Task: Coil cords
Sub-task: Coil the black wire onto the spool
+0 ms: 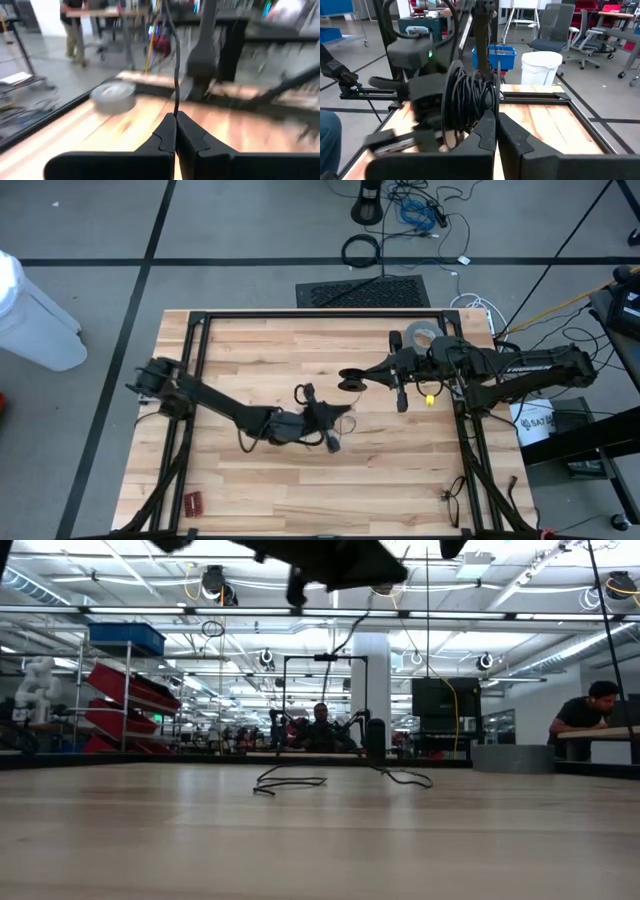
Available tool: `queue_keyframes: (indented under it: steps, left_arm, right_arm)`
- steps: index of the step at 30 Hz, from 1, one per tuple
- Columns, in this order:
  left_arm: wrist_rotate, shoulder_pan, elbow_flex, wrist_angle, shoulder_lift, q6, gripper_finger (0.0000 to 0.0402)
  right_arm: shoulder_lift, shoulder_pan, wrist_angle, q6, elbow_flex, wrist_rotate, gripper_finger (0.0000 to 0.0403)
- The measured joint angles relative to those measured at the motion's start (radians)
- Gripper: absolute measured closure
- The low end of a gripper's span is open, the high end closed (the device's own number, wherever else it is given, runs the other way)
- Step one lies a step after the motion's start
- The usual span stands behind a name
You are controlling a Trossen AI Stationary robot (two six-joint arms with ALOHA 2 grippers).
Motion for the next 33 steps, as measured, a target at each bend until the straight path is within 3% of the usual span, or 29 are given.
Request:
queue_keyframes:
  steps: [6,11,19,27,33]
  left_arm:
    - [-0.016,0.001,0.000,-0.502,-0.214,-0.134,0.0400]
    - [0.004,0.001,0.000,-0.755,-0.357,-0.186,0.0401]
    - [0.045,0.001,0.000,-0.802,-0.480,-0.177,0.0401]
    - [0.061,0.004,0.000,-0.804,-0.500,-0.133,0.0401]
    - [0.092,0.005,0.000,-0.802,-0.500,-0.134,0.0401]
  right_arm:
    - [0.000,0.003,-0.022,0.035,0.000,-0.020,0.0403]
    - [0.002,0.007,-0.031,0.047,0.000,-0.054,0.0403]
    - [0.023,0.020,-0.031,0.023,0.000,-0.053,0.0403]
    - [0.122,0.019,-0.024,-0.098,0.000,-0.051,0.0403]
    - [0.205,0.016,-0.004,-0.153,0.000,0.041,0.0403]
